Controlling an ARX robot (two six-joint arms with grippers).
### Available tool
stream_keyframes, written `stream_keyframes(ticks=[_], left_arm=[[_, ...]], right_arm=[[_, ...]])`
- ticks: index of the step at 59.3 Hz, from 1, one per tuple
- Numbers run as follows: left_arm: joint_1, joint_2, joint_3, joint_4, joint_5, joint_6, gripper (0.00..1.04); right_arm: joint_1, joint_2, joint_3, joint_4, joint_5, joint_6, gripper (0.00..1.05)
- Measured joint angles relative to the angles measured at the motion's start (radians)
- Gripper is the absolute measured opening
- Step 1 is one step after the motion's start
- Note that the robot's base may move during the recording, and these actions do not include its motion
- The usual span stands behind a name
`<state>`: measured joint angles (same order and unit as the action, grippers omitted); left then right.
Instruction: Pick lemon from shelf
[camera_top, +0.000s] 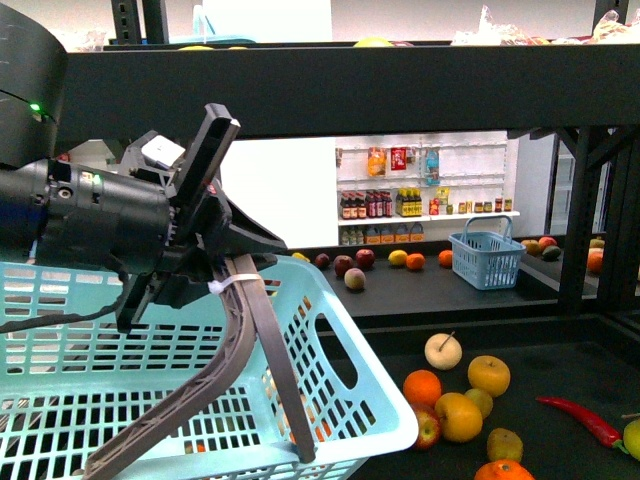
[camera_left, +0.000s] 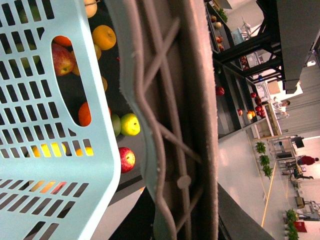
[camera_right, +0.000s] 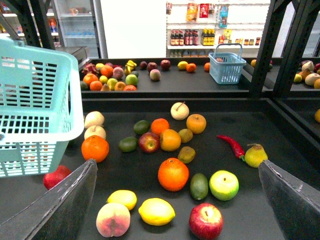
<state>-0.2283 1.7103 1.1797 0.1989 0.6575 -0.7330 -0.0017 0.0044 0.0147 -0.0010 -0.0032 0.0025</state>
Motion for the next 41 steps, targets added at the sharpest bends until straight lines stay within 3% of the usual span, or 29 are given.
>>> stream_keyframes(ticks=[21, 30, 36, 41], left_arm=[[-0.047, 0.063, 0.016, 0.076, -0.035, -0.016, 0.12], [-0.050, 0.063, 0.016, 0.077, -0.035, -0.016, 0.11], [-0.050, 0.063, 0.017, 0.077, -0.037, -0.016, 0.11], [-0.050, 0.063, 0.017, 0.077, -0.039, -0.017, 0.11]], right_arm=[[0.000, 0.000, 0.000, 0.000, 0.000, 0.000, 0.97], [-0.007, 0.149, 0.066, -0.213, -0.054, 0.120, 0.97], [-0.039, 0.272, 0.081, -0.174, -0.112, 0.146, 0.97], [-0.091, 0.454, 0.118, -0.054, -0.182, 0.124, 0.97]])
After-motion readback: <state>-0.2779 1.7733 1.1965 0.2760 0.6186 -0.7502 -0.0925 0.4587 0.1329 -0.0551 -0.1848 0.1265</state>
